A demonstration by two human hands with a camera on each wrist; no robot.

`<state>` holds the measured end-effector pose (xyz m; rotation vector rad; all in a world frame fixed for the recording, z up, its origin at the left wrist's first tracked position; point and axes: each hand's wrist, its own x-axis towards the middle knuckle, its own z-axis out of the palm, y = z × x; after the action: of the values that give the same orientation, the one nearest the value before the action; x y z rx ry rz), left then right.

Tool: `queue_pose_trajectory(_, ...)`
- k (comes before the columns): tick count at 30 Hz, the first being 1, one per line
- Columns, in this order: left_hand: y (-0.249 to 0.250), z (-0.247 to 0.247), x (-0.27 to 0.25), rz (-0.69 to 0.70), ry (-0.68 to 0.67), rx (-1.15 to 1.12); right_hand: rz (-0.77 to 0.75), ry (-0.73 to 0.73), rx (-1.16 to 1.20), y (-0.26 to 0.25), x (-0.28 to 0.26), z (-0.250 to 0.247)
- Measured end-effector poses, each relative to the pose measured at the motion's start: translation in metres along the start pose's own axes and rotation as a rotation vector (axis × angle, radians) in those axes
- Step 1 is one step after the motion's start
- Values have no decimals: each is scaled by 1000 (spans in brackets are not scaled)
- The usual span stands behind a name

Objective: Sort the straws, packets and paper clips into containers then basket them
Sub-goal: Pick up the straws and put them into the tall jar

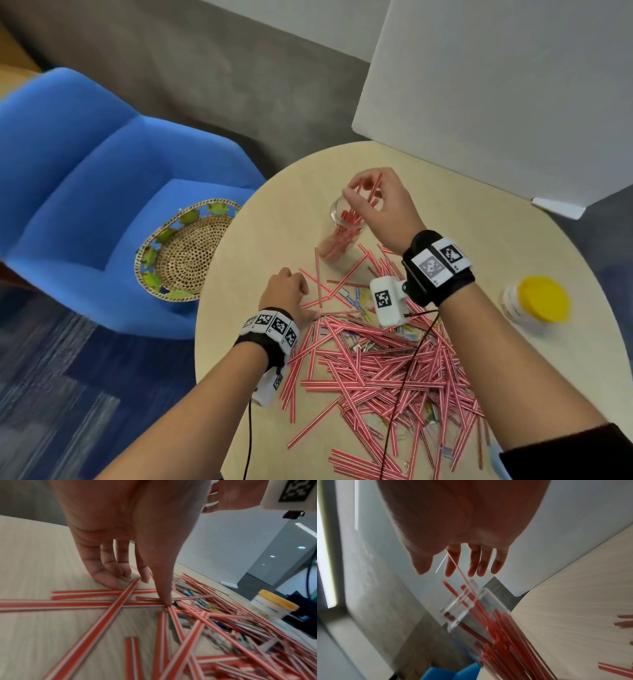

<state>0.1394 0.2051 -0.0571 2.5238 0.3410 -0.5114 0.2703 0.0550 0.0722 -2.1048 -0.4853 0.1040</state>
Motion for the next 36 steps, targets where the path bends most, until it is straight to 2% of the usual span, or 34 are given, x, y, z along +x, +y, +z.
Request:
queue_pose_trajectory(2,8,6,-7,69,13,31,13,79,7,8,-9,-11)
queue_pose_trajectory(5,27,21,-23,327,38,135,116,218,88,24,-32,-29)
queue_pose_trajectory(8,41,38,-35,483,19,208,225,230,45,47,-64,-39)
queue_pose_trajectory(10,47,46,-38,553,-14,265,316,166,-2,61,-86,-42)
queue_pose_trajectory(13,58,51,-38,609,-68,330,437,-24,-133,75,-116,-42)
queue_pose_trajectory(18,69,51,-34,584,-81,403,572,-367,-385,88,-155,-38)
queue_pose_trajectory(23,79,52,-31,535,-105,358,739,-506,-467,87,-185,-35)
queue_pose_trajectory(25,82,52,-30,514,-112,323,663,-537,-464,79,-197,-26)
queue_pose_trajectory(27,83,53,-30,505,-106,286,503,-601,-502,68,-209,-13)
queue_pose_trajectory(30,81,49,-32,496,-105,227,360,-679,-673,61,-221,7)
queue_pose_trajectory(32,77,43,-34,442,-101,148,349,-643,-747,66,-225,13)
queue_pose_trajectory(36,63,31,-43,371,-68,40,270,-568,-726,76,-227,19)
